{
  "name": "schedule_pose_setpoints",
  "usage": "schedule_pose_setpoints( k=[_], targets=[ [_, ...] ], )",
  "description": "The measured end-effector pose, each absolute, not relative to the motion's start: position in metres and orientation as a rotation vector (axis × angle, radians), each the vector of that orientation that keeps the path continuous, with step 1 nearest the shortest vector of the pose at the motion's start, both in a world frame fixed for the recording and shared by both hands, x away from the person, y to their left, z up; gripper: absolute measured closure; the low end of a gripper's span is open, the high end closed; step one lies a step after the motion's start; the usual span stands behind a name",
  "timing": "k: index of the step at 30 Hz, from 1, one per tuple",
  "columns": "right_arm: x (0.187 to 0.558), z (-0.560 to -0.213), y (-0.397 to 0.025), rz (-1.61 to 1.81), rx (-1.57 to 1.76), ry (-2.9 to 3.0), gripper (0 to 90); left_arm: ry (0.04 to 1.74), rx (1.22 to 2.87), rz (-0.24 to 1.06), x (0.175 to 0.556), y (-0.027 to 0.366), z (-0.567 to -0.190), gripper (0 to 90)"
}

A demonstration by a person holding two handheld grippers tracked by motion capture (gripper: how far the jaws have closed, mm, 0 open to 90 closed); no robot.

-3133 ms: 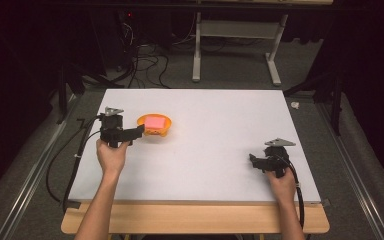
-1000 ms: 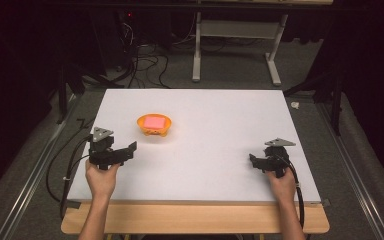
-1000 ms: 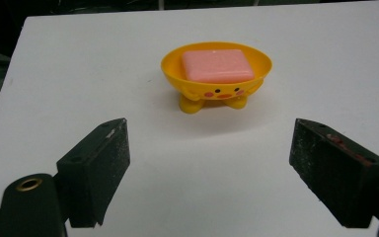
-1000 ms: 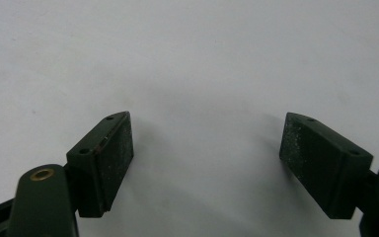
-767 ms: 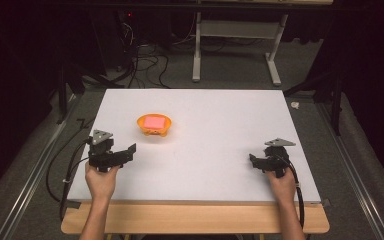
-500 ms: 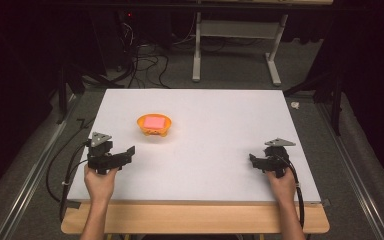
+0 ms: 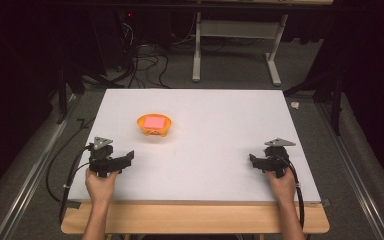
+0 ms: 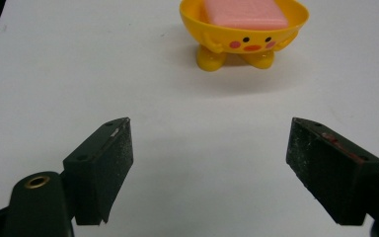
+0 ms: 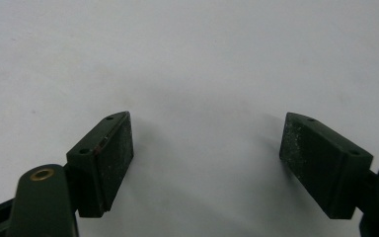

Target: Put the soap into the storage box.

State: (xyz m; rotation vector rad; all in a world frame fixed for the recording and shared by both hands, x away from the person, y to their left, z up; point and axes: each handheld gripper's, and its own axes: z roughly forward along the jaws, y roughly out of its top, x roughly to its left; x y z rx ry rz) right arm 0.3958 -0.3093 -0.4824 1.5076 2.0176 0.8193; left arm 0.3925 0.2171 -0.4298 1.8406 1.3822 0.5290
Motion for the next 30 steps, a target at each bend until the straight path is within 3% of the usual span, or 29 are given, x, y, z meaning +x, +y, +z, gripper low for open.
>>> schedule_pose_setpoints(
  k=[30],
  targets=[
    [0.396, -0.482, -0.309, 0.819, 1.507, 2.018, 21.2, 1.448, 1.900, 0.531, 0.422, 0.206, -0.469, 18.5]
  ],
)
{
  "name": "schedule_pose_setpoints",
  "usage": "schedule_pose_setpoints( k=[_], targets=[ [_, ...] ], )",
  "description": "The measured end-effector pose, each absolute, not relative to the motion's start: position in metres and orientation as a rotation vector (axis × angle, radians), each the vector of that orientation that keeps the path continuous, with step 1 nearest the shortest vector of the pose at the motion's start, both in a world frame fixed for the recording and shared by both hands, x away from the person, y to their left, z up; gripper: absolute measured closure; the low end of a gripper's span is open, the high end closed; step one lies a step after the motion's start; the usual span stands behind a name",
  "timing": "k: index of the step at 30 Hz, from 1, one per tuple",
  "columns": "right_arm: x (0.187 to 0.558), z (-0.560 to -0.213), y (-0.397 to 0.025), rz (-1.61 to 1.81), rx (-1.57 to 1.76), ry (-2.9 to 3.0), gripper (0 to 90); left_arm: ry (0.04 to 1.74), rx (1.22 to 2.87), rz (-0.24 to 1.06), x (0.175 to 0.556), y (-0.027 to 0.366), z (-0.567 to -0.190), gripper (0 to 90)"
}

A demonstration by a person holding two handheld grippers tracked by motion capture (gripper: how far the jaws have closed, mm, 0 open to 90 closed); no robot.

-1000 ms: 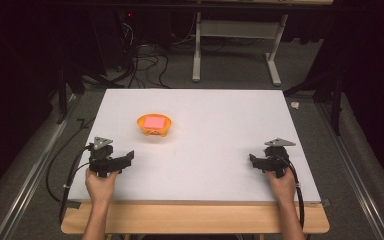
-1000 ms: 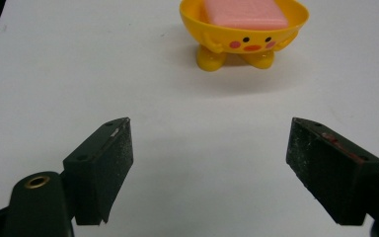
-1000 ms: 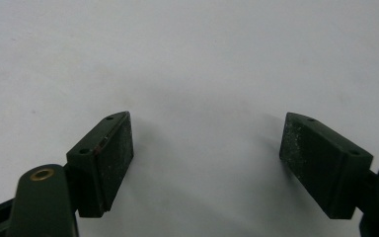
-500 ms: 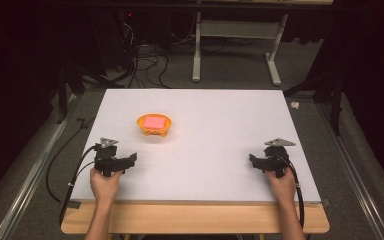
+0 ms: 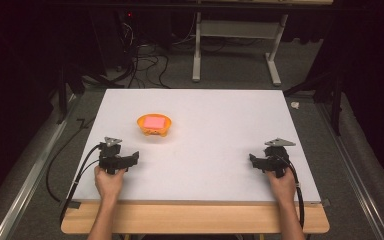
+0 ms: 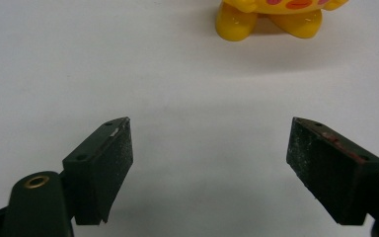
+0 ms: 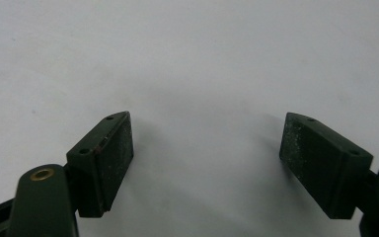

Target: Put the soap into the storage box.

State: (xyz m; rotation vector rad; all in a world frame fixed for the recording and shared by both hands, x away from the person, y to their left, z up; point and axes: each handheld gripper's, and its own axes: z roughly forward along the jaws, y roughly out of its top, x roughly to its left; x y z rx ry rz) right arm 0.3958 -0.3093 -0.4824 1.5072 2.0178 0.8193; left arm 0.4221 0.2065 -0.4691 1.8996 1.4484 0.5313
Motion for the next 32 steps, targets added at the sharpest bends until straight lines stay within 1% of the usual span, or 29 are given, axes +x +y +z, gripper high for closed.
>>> schedule_pose_setpoints(
  k=[14, 20, 22, 32],
  targets=[
    [0.396, -0.482, -0.309, 0.819, 1.507, 2.017, 21.3, 1.439, 1.930, 0.591, 0.426, 0.202, -0.478, 17.1],
    [0.396, -0.482, -0.309, 0.820, 1.508, 2.017, 21.3, 1.439, 1.962, 0.601, 0.428, 0.198, -0.486, 15.9],
    [0.396, -0.482, -0.309, 0.821, 1.509, 2.017, 21.3, 1.434, 1.940, 0.591, 0.427, 0.200, -0.488, 15.5],
    [0.396, -0.483, -0.309, 0.821, 1.508, 2.014, 21.3, 1.433, 1.939, 0.590, 0.427, 0.200, -0.488, 15.3]
  ],
)
